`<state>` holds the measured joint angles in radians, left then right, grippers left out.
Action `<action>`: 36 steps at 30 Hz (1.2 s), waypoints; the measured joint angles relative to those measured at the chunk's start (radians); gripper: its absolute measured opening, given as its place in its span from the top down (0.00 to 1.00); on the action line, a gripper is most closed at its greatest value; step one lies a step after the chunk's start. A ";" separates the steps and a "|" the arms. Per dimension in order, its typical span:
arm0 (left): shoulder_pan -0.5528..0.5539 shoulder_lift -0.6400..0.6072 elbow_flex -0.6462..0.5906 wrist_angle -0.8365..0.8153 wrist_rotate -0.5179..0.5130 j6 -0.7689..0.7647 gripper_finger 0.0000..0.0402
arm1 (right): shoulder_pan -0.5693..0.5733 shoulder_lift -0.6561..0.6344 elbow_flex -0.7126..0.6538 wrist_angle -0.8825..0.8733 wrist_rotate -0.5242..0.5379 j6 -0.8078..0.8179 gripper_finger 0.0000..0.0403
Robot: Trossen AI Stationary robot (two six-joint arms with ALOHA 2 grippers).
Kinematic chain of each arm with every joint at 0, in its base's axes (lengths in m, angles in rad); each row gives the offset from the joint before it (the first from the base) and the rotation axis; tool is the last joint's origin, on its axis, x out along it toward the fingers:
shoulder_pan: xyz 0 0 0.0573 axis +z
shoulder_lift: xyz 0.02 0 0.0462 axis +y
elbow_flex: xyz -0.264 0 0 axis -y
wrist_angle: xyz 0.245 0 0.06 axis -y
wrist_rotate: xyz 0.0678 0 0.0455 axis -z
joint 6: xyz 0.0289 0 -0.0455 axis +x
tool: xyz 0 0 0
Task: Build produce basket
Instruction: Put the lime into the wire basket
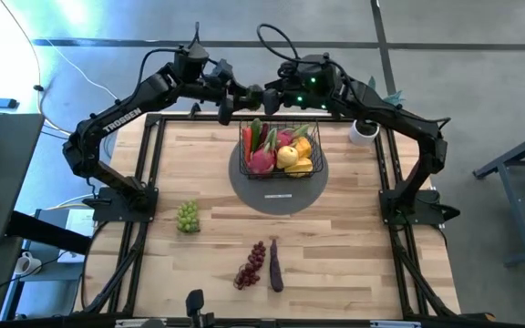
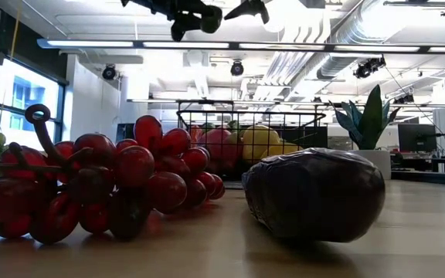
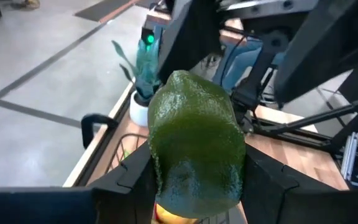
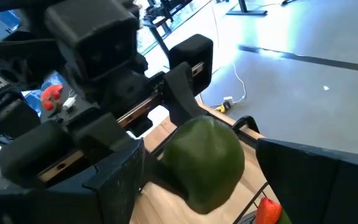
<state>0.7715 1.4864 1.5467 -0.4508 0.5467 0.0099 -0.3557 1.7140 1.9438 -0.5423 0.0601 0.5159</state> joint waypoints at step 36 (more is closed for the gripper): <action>-0.054 0.000 0.000 0.028 -0.118 0.048 0.47 | 0.003 0.035 0.001 -0.034 -0.017 0.064 0.62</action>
<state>0.7177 1.4868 1.5463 -0.4225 0.4290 0.0576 -0.3531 1.7485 1.9446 -0.5761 0.0426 0.5804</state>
